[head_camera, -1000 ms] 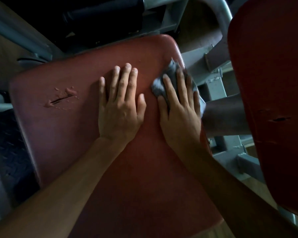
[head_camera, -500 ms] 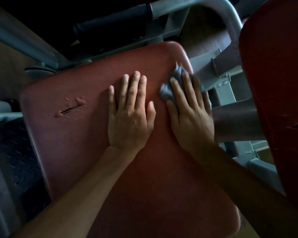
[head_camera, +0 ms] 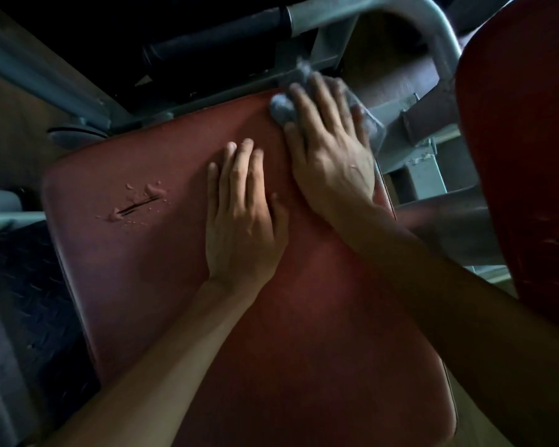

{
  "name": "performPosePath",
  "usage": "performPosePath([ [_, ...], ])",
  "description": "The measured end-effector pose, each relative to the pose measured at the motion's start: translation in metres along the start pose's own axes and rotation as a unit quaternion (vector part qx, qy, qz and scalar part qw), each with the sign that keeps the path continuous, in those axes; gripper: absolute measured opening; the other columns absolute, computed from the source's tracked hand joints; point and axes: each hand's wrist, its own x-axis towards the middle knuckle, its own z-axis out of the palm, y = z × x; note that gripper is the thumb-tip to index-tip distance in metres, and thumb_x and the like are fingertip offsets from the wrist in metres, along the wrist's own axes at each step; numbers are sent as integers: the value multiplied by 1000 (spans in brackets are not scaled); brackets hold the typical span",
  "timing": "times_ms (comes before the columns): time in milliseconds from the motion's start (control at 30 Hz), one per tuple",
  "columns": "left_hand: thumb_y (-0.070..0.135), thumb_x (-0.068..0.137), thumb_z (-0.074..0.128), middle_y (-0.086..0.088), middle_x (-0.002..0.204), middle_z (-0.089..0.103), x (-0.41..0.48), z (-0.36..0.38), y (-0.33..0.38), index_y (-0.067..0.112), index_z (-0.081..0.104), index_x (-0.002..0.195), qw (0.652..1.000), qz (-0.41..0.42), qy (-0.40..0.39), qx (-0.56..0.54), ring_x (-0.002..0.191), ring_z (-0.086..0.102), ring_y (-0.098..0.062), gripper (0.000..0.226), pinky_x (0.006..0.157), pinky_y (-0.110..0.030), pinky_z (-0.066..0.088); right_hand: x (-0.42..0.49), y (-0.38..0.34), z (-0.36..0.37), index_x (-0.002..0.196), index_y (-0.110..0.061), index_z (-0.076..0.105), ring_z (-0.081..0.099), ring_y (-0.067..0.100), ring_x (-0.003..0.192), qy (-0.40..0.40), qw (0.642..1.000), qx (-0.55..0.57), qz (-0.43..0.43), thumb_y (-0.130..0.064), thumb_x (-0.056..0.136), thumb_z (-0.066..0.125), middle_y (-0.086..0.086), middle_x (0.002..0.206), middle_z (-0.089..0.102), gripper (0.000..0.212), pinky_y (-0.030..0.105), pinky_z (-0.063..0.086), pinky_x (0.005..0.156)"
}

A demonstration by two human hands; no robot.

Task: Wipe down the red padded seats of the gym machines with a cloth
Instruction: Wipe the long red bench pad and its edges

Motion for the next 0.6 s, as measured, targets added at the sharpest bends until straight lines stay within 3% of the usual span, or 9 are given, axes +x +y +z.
performPosePath([
  [100,17,93,50,-15,152,43,0,-2,0,-1,45,143,999,-14,14,-37,148,31,-29,54,123,-46,21,-41,17,-4,155,-29,30,12,15,152,-46,992,-36,-114,-44,106,30,-4,164,21,51,38,8,124],
  [233,17,92,52,-15,148,47,-1,-5,1,0,48,141,999,-13,7,-40,146,34,-29,51,122,-46,23,-17,19,-4,156,-32,24,5,14,153,-23,1000,5,19,-46,104,27,-6,166,13,54,37,4,124],
  [300,19,94,52,-14,148,48,-8,-9,-1,2,47,142,1000,-13,1,-28,146,35,-28,51,122,-46,24,-8,-4,1,156,-31,25,6,18,153,-15,1000,-2,24,-45,104,26,-4,166,14,54,41,4,124],
  [433,15,92,59,-14,135,57,-47,-28,-5,4,57,133,999,-13,7,-37,133,49,-30,43,115,-49,33,-63,4,-3,156,-30,26,6,16,153,-88,983,-40,-157,-44,105,29,-4,165,15,53,42,6,124],
  [500,13,92,59,-13,131,58,-75,-41,-14,5,59,130,999,-29,9,-37,128,52,-31,39,111,-50,37,-77,21,-9,156,-34,21,1,12,153,-112,983,-44,-136,-47,105,27,-6,166,10,54,40,3,125],
  [600,17,92,58,-15,129,58,-110,-57,-45,4,59,127,995,-94,24,-23,122,54,-35,37,105,-52,41,-51,1,2,157,-34,18,-2,13,153,-53,998,-26,-9,-48,104,22,-5,167,8,55,39,-3,124],
])
